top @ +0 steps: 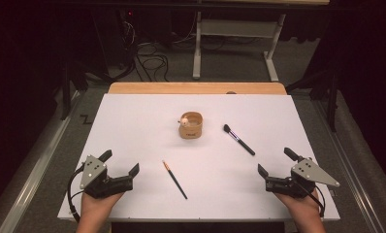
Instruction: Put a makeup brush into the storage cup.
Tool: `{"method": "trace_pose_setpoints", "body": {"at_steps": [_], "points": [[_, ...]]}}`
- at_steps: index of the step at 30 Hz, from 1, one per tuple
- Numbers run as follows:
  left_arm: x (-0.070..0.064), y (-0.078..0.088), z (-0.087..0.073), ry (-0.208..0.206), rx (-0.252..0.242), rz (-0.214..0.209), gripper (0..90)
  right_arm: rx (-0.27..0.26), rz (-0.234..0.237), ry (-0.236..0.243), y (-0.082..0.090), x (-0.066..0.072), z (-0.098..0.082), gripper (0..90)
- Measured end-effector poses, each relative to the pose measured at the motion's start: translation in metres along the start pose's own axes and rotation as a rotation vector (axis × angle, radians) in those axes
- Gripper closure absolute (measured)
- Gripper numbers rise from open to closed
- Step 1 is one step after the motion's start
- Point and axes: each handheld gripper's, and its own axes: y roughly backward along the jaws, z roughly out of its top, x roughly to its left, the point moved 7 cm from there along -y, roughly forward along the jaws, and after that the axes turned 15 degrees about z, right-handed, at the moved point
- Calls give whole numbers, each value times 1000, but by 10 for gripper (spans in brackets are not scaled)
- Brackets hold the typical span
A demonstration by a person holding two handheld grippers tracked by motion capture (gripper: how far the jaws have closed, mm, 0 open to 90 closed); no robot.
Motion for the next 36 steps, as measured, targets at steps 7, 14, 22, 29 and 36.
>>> {"method": "trace_pose_setpoints", "body": {"at_steps": [7,14,22,29,36], "points": [[1,-3,-3,-6,20,3,6,8,-5,-1,-2,-1,-2,3],[4,-6,-8,-2,60,6,6,17,-11,-18,-3,-3,-5,3],[7,-10,-13,-3,96,9,6,31,-11,-24,-5,-3,-7,3],[8,-12,-17,-4,119,13,6,36,-10,-25,-6,-4,-8,3],[9,-15,-21,-10,155,24,6,44,-17,-40,-6,-4,-10,3]]}}
